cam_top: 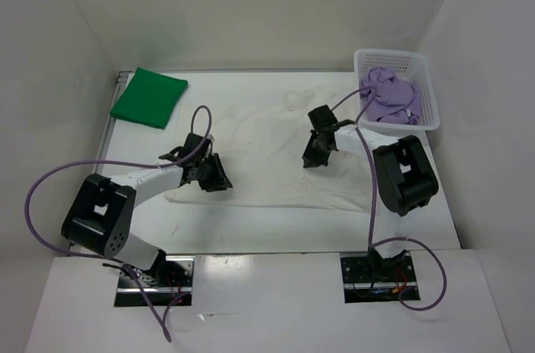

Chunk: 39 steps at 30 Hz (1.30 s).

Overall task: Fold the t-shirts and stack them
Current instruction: Fold the flattened tshirt in 1/3 of the way

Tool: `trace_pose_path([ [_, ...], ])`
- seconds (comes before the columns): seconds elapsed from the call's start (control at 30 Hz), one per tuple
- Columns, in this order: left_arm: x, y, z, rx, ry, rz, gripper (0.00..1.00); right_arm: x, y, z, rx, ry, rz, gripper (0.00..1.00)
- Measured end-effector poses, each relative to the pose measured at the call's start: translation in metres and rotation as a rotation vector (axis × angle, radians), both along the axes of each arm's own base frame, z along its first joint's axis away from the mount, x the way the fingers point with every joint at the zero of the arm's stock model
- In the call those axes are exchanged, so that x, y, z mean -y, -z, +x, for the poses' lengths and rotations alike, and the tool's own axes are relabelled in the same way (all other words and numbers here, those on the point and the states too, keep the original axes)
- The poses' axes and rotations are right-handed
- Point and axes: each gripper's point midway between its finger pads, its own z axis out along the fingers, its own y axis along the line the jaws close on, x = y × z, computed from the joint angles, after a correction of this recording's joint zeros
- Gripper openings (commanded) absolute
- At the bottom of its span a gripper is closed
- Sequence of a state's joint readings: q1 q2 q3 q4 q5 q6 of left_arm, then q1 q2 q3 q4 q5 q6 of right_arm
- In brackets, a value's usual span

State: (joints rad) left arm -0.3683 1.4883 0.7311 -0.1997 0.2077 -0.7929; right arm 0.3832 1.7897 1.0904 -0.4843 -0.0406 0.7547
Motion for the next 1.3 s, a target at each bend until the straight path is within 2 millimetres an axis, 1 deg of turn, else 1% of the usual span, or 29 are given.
trace_pose_path([
  [0.03,-0.003,0.002,0.0,-0.002,-0.013,-0.006,0.32,-0.003,-0.001,0.007,0.013,-0.004,0.006,0.02],
  [0.1,-0.014,0.011,-0.003,-0.025,-0.059,-0.017,0.32,-0.01,-0.003,0.016,0.036,-0.015,0.014,0.08],
  [0.13,-0.02,0.015,-0.008,-0.049,-0.094,-0.04,0.32,-0.012,-0.003,0.018,0.041,-0.024,0.015,0.13],
  [0.17,-0.026,0.015,-0.009,-0.055,-0.125,-0.063,0.34,-0.014,-0.003,0.017,0.041,-0.032,0.014,0.25],
  [0.2,-0.032,0.015,-0.01,-0.057,-0.15,-0.076,0.36,-0.017,-0.002,0.015,0.038,-0.038,0.017,0.29],
  [0.23,-0.039,0.015,-0.013,-0.063,-0.186,-0.097,0.36,-0.019,-0.001,0.012,0.036,-0.048,0.016,0.32],
  [0.27,-0.045,0.014,-0.016,-0.066,-0.212,-0.106,0.36,-0.02,-0.002,0.009,0.037,-0.053,0.019,0.39],
  [0.3,-0.052,0.013,-0.018,-0.067,-0.235,-0.107,0.37,-0.019,-0.002,0.004,0.035,-0.056,0.019,0.43],
  [0.37,-0.065,0.009,-0.026,-0.07,-0.28,-0.096,0.38,-0.015,-0.011,-0.004,0.044,-0.057,0.016,0.5],
  [0.43,-0.072,-0.003,-0.032,-0.045,-0.306,-0.088,0.38,-0.011,-0.03,-0.009,0.078,-0.058,0.023,0.5],
  [0.47,-0.073,-0.013,-0.032,-0.019,-0.308,-0.088,0.38,-0.011,-0.042,-0.01,0.106,-0.058,0.034,0.46],
  [0.5,-0.073,-0.023,-0.031,0.006,-0.302,-0.091,0.37,-0.011,-0.055,-0.01,0.14,-0.059,0.05,0.33],
  [0.53,-0.073,-0.033,-0.026,0.032,-0.296,-0.096,0.35,-0.011,-0.067,-0.012,0.169,-0.063,0.066,0.25],
  [0.57,-0.072,-0.041,-0.02,0.054,-0.292,-0.103,0.34,-0.012,-0.075,-0.015,0.19,-0.066,0.086,0.19],
  [0.6,-0.069,-0.047,-0.015,0.069,-0.282,-0.107,0.3,-0.013,-0.08,-0.021,0.201,-0.07,0.105,0.14],
  [0.63,-0.067,-0.049,-0.012,0.072,-0.274,-0.107,0.28,-0.015,-0.08,-0.028,0.195,-0.076,0.115,0.06],
  [0.67,-0.063,-0.048,-0.01,0.069,-0.259,-0.106,0.28,-0.017,-0.075,-0.036,0.178,-0.088,0.121,0.05],
  [0.73,-0.051,-0.039,-0.013,0.035,-0.213,-0.099,0.27,-0.026,-0.057,-0.057,0.114,-0.122,0.121,0.03],
  [0.8,-0.038,-0.024,-0.022,-0.022,-0.165,-0.084,0.27,-0.039,-0.037,-0.08,0.036,-0.178,0.117,0.03],
  [0.87,-0.029,-0.012,-0.029,-0.068,-0.128,-0.071,0.27,-0.049,-0.022,-0.095,-0.02,-0.216,0.11,0.03],
  [0.93,-0.027,-0.001,-0.033,-0.107,-0.118,-0.061,0.25,-0.056,-0.012,-0.106,-0.06,-0.245,0.103,0.03],
  [1.0,-0.028,0.007,-0.035,-0.129,-0.13,-0.055,0.27,-0.058,-0.009,-0.109,-0.072,-0.25,0.098,0.03],
  [1.1,-0.036,0.018,-0.046,-0.157,-0.177,-0.081,0.29,-0.057,-0.005,-0.11,-0.078,-0.249,0.093,0.03],
  [1.17,-0.041,0.017,-0.053,-0.155,-0.214,-0.11,0.29,-0.054,0.0,-0.113,-0.085,-0.249,0.086,0.03],
  [1.23,-0.044,0.018,-0.063,-0.162,-0.244,-0.129,0.29,-0.051,0.008,-0.122,-0.112,-0.248,0.078,0.03],
  [1.3,-0.045,0.019,-0.074,-0.178,-0.258,-0.141,0.29,-0.053,0.009,-0.125,-0.114,-0.258,0.083,0.03],
])
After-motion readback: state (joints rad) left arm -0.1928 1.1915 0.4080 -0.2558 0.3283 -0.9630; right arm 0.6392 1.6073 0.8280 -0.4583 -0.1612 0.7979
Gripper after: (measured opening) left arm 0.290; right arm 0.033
